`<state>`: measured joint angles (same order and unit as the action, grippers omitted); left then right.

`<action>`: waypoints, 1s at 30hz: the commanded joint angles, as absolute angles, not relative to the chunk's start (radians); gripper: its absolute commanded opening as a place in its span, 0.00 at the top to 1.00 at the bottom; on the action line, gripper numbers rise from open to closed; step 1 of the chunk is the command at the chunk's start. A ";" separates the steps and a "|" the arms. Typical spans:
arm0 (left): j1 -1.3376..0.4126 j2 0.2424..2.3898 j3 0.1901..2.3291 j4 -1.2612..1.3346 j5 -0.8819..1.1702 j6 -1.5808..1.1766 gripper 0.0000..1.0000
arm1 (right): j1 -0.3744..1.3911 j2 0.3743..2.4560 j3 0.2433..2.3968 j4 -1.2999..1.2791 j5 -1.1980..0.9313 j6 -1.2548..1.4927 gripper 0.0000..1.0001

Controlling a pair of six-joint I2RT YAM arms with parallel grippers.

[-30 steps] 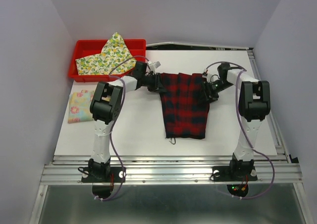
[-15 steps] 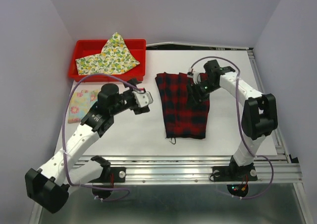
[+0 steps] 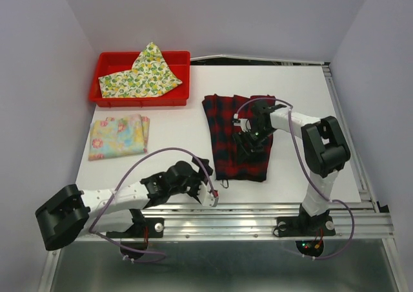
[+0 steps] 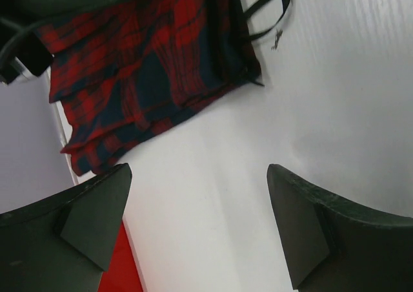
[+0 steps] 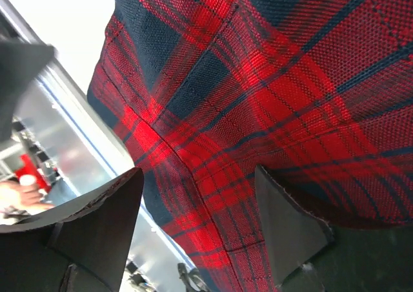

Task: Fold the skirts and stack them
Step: Fold the skirt

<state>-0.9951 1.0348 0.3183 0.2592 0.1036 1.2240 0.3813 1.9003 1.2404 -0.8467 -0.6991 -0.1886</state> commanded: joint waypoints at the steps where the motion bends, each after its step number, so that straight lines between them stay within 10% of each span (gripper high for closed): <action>1: -1.075 1.112 0.313 0.465 0.051 1.232 0.02 | 0.390 1.959 1.200 -0.747 -0.651 -0.157 0.26; 23: -1.163 1.578 0.452 0.830 -0.074 1.141 0.02 | 0.390 2.092 1.192 -0.730 -0.603 -0.166 0.34; 30: -1.163 1.542 0.446 0.821 -0.057 1.164 0.34 | 0.390 2.105 1.197 -0.730 -0.612 -0.166 0.34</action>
<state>-1.1576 1.5726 0.4328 0.7788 -0.0544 1.1667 0.3721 2.0106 1.2491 -0.8162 -0.8402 -0.0921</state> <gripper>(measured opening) 0.732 0.651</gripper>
